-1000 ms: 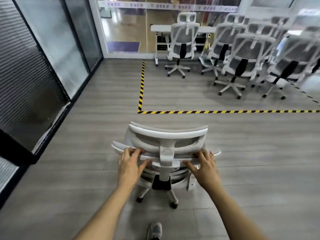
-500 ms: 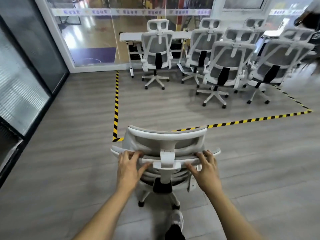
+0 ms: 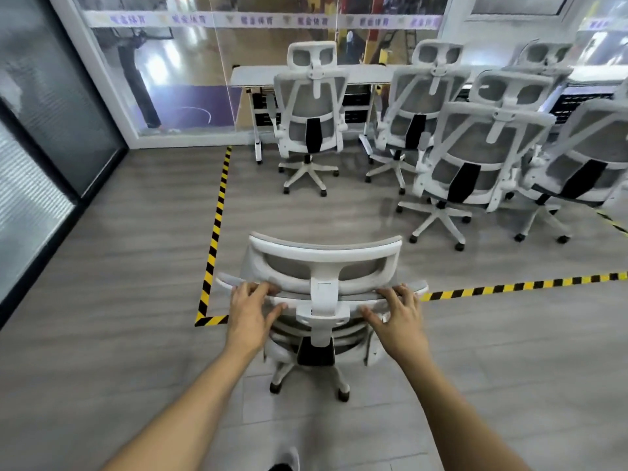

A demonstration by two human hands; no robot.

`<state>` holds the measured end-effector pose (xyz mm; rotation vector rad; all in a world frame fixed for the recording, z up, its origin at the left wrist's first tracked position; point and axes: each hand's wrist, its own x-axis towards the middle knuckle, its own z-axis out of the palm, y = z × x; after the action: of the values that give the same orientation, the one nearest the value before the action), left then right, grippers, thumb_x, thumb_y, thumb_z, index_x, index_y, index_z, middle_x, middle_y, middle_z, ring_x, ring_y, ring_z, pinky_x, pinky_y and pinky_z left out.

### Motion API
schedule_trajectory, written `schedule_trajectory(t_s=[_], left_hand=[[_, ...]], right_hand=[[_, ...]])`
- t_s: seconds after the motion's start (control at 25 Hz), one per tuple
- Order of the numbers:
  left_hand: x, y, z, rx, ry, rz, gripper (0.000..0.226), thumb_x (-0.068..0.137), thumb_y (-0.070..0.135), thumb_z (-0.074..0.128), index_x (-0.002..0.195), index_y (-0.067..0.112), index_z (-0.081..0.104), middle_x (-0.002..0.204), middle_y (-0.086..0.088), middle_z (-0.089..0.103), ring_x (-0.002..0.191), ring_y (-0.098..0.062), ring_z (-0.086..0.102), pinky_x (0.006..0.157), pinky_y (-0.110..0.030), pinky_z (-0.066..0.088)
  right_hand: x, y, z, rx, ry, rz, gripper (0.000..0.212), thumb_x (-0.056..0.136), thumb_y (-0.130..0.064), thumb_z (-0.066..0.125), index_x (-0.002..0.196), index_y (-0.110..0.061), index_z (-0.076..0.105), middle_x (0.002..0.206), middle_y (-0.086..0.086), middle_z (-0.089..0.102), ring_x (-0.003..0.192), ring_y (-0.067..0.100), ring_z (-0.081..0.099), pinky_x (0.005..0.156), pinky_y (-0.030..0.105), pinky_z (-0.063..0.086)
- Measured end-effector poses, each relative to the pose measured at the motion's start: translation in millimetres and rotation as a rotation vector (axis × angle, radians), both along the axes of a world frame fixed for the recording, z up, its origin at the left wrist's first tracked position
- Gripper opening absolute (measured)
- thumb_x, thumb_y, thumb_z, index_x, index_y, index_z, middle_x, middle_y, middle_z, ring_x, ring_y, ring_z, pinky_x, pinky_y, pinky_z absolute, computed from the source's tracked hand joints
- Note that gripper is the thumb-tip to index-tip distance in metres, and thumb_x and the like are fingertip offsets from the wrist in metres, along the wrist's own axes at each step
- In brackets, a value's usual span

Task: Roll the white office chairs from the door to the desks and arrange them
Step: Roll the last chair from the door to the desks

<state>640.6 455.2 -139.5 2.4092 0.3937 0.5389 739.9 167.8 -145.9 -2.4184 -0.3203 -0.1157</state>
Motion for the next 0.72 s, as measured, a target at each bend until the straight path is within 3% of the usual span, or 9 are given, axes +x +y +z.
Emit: schedule_trajectory(t_s=[0.16,0.36,0.52,0.72], left_hand=[[132.1,26.4,-5.2,0.037,-0.013,-0.01,0.026,0.084,0.044,0.073,0.106,0.033,0.063,0.098,0.003,0.048,0.1,-0.019,0.046,0.093,-0.046,0.048],[298.3,60.0,-2.6,0.048,0.047,-0.013,0.026,0.085,0.043,0.071,0.107,0.037,0.06,0.1,0.0,0.047,0.105,-0.024,0.045,0.089,-0.046,0.05],[400.9,80.4,2.2,0.02,0.09,-0.035,0.027,0.088,0.024,0.07,0.111,0.035,0.059,0.106,0.001,0.048,0.104,-0.026,0.05,0.088,-0.048,0.052],[502.0,97.2,5.7,0.034,0.14,-0.061,0.032,0.089,0.021,0.068,0.116,0.032,0.058,0.113,-0.001,0.048,0.108,-0.026,0.05,0.091,-0.047,0.052]], right_hand=[[132.3,25.4,0.5,-0.006,-0.002,0.021,0.052,0.082,-0.066,0.065,0.12,-0.03,0.062,0.13,0.0,0.046,0.136,0.024,0.033,0.113,0.043,0.036],[292.3,61.3,12.8,-0.049,0.058,0.008,0.053,0.085,-0.06,0.068,0.126,-0.028,0.061,0.137,0.002,0.043,0.137,0.022,0.031,0.114,0.038,0.032],[393.3,80.8,13.5,-0.013,0.124,0.0,0.054,0.087,-0.059,0.066,0.13,-0.027,0.058,0.145,0.0,0.037,0.142,0.021,0.025,0.117,0.037,0.029],[497.2,95.4,12.5,-0.019,0.133,0.009,0.058,0.088,-0.058,0.065,0.134,-0.025,0.056,0.154,0.006,0.032,0.149,0.02,0.013,0.121,0.039,0.022]])
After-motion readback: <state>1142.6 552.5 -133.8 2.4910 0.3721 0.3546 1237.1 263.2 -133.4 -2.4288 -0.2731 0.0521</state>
